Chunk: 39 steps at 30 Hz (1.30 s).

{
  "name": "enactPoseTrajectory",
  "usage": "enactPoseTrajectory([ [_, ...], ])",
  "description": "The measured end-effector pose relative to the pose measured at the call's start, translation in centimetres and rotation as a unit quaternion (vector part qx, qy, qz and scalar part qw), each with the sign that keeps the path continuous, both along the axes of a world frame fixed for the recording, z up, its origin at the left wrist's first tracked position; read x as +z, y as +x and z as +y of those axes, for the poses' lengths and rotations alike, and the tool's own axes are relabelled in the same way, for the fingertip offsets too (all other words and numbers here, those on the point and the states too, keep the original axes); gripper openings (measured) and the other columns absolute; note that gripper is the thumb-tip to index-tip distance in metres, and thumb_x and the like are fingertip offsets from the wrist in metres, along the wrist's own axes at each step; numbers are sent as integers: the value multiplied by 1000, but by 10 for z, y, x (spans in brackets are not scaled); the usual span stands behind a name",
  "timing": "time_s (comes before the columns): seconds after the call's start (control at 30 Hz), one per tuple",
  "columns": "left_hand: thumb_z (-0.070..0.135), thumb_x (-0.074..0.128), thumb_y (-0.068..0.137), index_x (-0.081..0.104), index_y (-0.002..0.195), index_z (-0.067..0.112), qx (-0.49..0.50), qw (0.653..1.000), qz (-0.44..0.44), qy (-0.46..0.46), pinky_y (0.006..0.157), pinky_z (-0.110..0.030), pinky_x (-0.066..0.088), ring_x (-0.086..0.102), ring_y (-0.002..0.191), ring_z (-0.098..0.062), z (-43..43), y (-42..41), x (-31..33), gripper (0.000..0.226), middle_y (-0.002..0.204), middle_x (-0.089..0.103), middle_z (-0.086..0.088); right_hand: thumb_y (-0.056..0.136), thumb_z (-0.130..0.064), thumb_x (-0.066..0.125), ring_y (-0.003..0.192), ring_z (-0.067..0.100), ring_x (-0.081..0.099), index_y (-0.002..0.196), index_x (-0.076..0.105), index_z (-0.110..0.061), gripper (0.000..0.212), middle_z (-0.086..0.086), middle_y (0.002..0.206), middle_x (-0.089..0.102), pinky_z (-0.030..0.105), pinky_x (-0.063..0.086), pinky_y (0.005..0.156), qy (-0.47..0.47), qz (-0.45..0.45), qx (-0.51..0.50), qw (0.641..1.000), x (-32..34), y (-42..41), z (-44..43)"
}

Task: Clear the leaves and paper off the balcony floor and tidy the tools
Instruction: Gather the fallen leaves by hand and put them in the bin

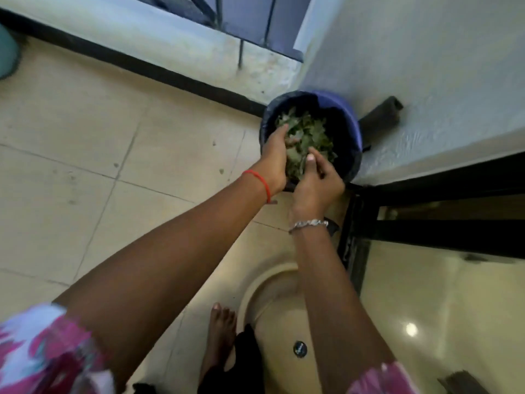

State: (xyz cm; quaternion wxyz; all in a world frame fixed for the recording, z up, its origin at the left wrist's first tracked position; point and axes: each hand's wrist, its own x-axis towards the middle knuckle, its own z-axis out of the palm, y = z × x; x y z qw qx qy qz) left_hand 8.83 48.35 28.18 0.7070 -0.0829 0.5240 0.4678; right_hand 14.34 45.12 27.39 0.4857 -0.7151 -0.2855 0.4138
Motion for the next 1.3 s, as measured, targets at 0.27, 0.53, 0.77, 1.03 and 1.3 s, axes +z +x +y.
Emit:
enactPoseTrajectory([
  [0.27,50,23,99,33,146,15,-28,997,-50,43,104,-38,39,48,125,-24,30,9,-7,59,147,41,-9,94,3,39,75,9,54,123,60,-9,37,8,108,61,20,49,72,-122,-27,92,988,-15,42,59],
  [0.53,41,32,101,47,134,10,-116,989,85,40,91,-28,40,47,116,-17,33,-30,50,48,131,48,-8,90,5,40,107,24,55,131,52,-6,44,15,129,55,31,47,90,-195,-112,206,952,27,9,58],
  [0.77,15,50,97,60,118,-2,-212,920,319,86,54,-1,37,52,84,-10,11,-124,127,30,102,59,-7,85,3,46,116,33,50,122,53,4,38,21,122,56,26,35,92,-141,-302,494,803,115,-78,50],
  [1.03,18,56,93,64,110,4,-266,782,556,95,92,-24,37,54,113,-24,-42,-309,328,24,122,59,-11,92,-11,43,131,21,40,141,36,-12,49,6,141,45,43,16,114,28,-437,727,529,328,-237,42],
  [1.3,12,55,88,63,108,5,-82,704,704,-35,94,-37,41,54,110,-28,-157,-409,468,23,115,60,-12,92,-13,44,123,24,46,123,52,-12,32,8,120,60,47,24,111,176,-434,788,399,471,-380,1],
])
